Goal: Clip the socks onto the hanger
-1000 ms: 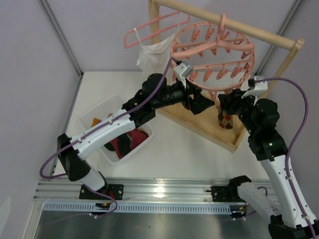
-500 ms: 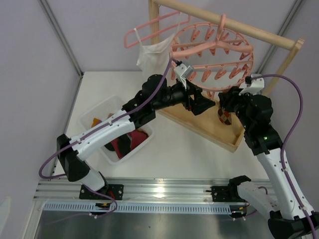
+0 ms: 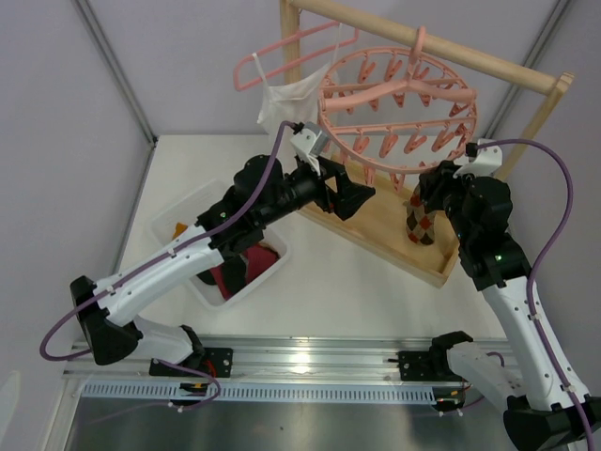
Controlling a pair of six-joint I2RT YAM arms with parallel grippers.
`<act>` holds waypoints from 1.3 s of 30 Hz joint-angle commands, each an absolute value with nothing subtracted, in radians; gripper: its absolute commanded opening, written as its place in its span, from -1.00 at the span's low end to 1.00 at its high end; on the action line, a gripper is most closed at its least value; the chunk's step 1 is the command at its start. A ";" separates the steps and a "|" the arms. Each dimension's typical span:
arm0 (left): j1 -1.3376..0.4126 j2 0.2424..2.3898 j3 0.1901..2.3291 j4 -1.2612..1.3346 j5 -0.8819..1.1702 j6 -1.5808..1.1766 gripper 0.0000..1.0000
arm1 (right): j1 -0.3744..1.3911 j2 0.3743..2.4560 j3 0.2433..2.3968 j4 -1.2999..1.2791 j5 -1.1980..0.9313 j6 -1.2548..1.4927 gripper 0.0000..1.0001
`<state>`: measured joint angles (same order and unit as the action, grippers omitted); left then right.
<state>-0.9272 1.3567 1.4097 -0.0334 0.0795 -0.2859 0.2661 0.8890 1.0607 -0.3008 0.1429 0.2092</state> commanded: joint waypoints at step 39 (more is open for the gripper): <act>-0.776 1.528 1.640 -0.166 0.190 -0.115 0.99 | 0.255 0.781 1.092 -0.327 0.019 0.140 -0.07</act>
